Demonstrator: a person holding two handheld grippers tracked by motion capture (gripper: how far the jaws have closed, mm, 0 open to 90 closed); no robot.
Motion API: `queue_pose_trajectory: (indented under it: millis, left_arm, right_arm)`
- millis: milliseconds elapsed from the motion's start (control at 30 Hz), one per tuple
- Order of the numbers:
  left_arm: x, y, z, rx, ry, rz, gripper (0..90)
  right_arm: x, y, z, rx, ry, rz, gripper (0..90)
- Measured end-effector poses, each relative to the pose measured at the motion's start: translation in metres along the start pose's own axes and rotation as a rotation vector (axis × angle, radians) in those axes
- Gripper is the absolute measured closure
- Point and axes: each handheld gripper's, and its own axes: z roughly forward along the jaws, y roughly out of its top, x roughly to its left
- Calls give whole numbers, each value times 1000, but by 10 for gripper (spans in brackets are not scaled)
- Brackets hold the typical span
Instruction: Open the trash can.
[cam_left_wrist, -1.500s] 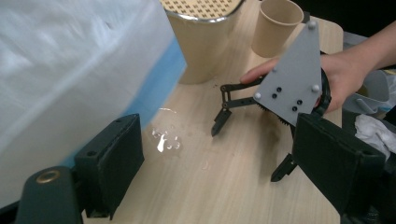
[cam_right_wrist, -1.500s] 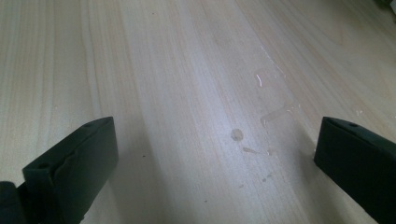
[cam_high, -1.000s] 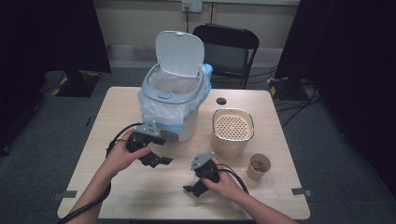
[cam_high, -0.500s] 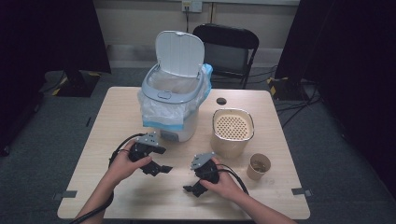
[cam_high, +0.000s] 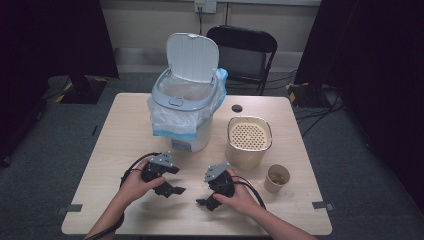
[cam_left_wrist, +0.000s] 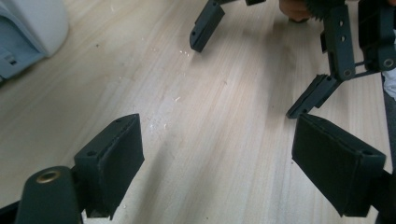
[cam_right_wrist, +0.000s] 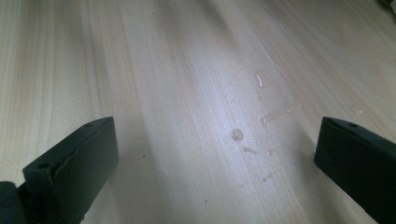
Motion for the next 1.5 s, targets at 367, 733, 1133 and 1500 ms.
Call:
queue_pose_trajectory:
  millis: [367,733,1133,1500]
  left_arm:
    - [-4,-14,10,13,17,18,162]
    - [-7,-25,17,29,36,54,161]
    - [-10,-35,18,-4,67,140,124]
    - [-11,-37,20,-12,52,153,69]
  right_arm:
    - [0,0,0,0,-1,-3,0]
    - [0,-1,-6,-9,9,-14,136]
    - [-7,-1,-34,-12,21,-21,142]
    - [-14,0,-65,-24,38,-9,143]
